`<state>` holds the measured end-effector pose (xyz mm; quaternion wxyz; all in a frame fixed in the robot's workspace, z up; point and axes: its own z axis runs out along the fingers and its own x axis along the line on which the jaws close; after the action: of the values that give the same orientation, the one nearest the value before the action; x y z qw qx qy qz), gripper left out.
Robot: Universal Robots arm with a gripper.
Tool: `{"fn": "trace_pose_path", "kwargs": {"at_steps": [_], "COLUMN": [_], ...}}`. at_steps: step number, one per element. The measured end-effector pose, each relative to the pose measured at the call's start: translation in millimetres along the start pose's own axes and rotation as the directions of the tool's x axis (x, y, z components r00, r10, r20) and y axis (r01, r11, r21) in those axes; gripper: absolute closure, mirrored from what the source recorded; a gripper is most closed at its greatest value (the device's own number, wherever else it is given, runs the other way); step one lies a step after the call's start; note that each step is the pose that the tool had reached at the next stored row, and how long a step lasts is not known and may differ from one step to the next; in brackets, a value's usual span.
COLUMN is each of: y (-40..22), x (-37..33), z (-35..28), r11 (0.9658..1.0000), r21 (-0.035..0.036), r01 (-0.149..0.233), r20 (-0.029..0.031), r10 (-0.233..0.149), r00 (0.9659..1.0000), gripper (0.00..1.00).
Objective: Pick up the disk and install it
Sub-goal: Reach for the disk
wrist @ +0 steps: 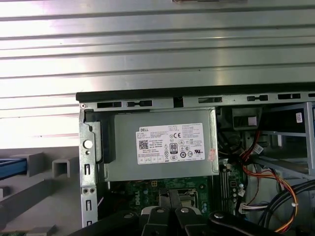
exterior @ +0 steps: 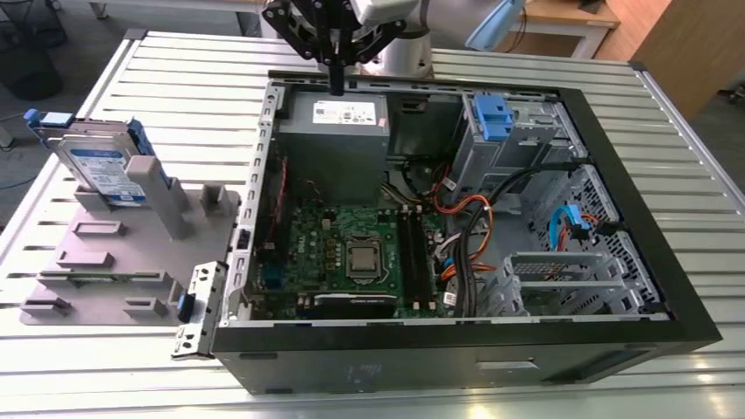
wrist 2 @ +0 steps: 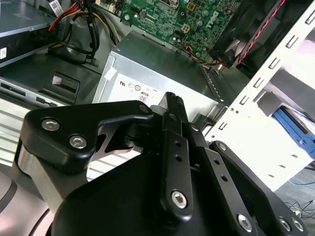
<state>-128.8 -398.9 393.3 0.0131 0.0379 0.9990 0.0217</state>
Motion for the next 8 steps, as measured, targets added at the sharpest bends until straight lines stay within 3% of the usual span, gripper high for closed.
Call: {"fn": "trace_pose_path", "kwargs": {"at_steps": [8], "y": [-0.1], "x": [1.9], "z": [0.0], "r11": [1.0], "r21": [-0.0001], "r01": [0.0], "r20": [0.0], "r10": [0.0], "r00": [1.0], "gripper": [0.89]}}
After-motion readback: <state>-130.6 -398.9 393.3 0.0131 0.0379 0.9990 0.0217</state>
